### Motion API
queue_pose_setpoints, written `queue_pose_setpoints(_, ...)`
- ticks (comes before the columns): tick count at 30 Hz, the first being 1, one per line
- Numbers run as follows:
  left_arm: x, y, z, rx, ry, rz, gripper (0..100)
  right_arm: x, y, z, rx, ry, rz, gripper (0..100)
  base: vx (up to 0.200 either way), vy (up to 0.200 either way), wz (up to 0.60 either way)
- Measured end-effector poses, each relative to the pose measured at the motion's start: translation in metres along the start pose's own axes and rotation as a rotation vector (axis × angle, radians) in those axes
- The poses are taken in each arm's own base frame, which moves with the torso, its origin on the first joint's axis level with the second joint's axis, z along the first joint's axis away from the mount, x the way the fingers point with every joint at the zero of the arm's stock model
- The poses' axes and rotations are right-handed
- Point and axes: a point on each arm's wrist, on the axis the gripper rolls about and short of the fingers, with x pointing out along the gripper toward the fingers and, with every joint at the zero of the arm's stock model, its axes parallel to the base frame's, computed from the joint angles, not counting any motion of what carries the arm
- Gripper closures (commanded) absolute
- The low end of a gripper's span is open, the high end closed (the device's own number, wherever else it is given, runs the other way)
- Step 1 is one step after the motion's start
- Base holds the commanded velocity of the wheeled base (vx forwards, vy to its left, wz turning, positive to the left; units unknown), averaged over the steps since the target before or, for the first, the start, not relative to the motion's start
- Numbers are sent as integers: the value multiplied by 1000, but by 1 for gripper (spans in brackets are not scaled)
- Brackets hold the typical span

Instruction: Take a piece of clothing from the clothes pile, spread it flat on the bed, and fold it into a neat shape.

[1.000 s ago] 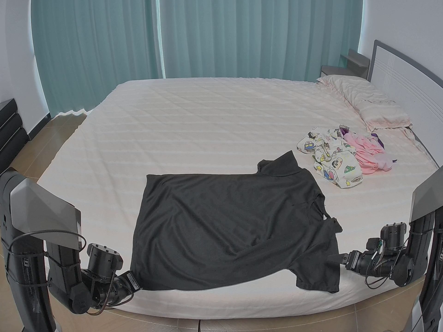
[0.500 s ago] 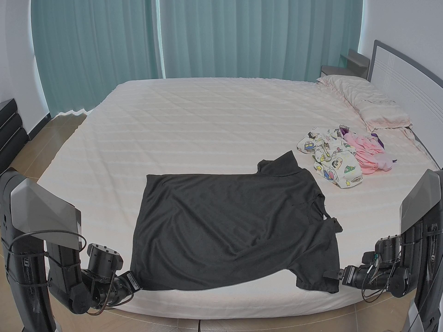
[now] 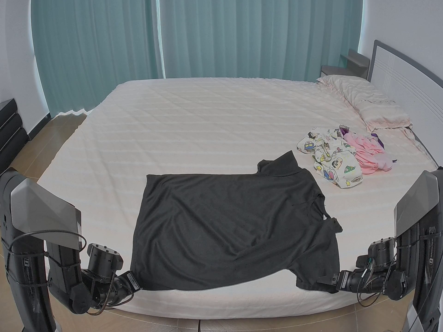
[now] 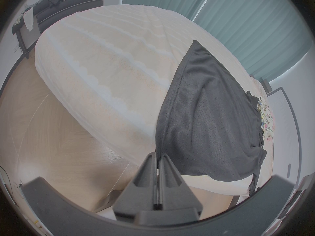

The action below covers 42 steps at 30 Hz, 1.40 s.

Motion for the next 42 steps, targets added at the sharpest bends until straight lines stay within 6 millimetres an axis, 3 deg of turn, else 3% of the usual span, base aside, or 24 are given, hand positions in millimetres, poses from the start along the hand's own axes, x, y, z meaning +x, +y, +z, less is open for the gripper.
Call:
queue_pose_setpoints(1, 0, 0, 0, 0, 0, 0, 100, 0, 1, 0, -3, -1, -5, 100, 0, 0, 0)
queue_pose_setpoints(17, 0, 0, 0, 0, -1, 0, 100, -4, -1, -6, 9, 52, -86, 100, 0, 0, 0)
queue_pose_setpoints(32, -20, 4, 1, 96, -46, 17, 100, -56, -7, -11, 11, 202, -178, 100, 0, 0, 0)
queue_pose_setpoints(42, -30, 10, -2, 156, -60, 52, 100, -85, -1, -16, -20, 231, -190, 100, 0, 0, 0)
